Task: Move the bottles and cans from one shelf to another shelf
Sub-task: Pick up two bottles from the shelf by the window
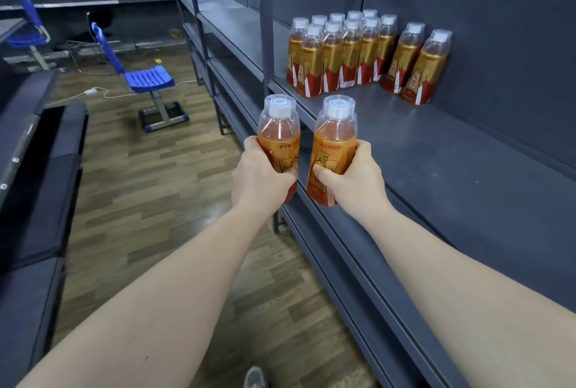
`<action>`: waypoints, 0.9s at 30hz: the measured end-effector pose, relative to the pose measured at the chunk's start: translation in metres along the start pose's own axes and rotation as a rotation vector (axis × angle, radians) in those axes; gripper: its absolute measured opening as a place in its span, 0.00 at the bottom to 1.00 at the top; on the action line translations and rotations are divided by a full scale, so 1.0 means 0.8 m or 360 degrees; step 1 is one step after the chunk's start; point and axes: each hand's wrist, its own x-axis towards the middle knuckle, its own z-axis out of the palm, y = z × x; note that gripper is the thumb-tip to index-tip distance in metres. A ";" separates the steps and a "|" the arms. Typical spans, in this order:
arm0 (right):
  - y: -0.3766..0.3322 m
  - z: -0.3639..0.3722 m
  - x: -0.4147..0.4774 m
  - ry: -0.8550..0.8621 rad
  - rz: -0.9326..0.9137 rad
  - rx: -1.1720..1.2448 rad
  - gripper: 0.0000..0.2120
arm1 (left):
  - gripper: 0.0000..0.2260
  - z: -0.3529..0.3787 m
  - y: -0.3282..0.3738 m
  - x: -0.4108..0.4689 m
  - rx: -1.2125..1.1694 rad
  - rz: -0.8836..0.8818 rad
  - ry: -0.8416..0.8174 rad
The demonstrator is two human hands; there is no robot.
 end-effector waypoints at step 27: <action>0.056 -0.007 0.289 0.0479 0.0287 -0.0124 0.33 | 0.29 0.153 0.067 0.298 -0.0013 0.0386 -0.0399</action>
